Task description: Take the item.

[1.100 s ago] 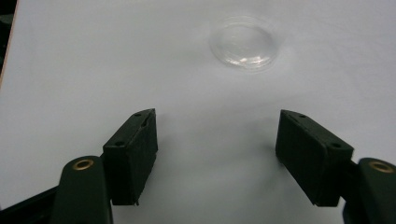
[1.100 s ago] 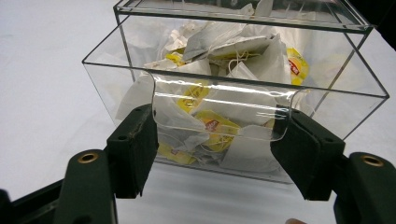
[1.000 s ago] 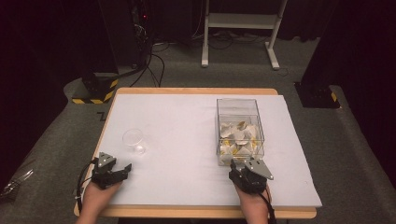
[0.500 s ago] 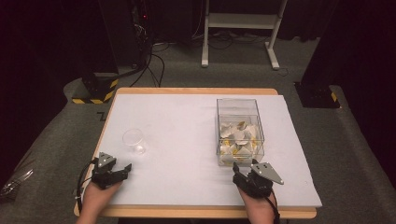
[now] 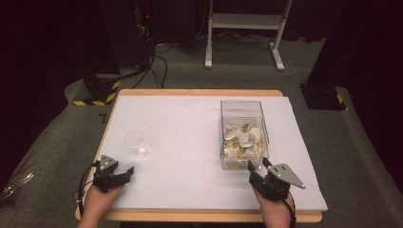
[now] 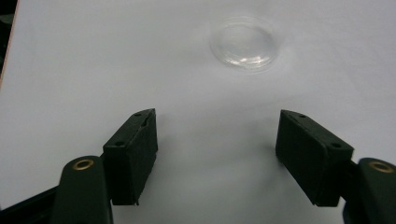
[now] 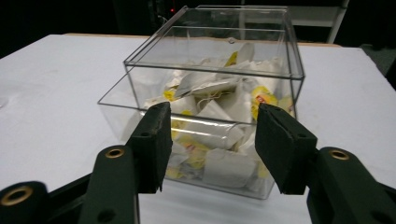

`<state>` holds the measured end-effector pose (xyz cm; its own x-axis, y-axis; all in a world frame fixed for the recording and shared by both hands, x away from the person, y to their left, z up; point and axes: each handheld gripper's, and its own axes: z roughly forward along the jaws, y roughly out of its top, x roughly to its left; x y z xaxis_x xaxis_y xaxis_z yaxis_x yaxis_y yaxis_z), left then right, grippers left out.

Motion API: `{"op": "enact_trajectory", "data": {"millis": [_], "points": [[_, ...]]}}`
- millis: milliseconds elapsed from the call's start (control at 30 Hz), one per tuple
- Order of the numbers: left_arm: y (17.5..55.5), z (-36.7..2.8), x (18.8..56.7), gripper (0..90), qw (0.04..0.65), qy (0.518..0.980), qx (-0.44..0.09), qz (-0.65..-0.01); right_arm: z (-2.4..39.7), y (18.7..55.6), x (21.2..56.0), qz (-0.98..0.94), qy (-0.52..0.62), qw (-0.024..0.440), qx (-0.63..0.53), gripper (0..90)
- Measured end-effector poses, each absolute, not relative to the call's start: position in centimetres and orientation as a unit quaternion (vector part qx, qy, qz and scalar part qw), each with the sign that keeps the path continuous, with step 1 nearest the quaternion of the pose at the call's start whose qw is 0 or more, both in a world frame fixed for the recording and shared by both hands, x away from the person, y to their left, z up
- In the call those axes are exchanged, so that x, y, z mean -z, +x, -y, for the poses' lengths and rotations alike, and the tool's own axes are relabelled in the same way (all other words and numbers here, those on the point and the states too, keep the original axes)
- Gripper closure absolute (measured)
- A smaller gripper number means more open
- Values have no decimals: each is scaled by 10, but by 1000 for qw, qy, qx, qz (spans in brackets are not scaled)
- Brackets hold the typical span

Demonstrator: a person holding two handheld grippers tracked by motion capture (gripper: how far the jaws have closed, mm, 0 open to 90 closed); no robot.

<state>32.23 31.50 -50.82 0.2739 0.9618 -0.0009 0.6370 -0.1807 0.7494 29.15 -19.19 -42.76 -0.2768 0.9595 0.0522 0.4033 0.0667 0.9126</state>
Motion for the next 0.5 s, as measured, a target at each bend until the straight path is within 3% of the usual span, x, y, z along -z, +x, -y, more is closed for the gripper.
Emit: {"op": "enact_trajectory", "data": {"millis": [500], "points": [[322,-315,508,298,328,728,-246,-550,220,332,427,-656,529,316,-436,565]]}}
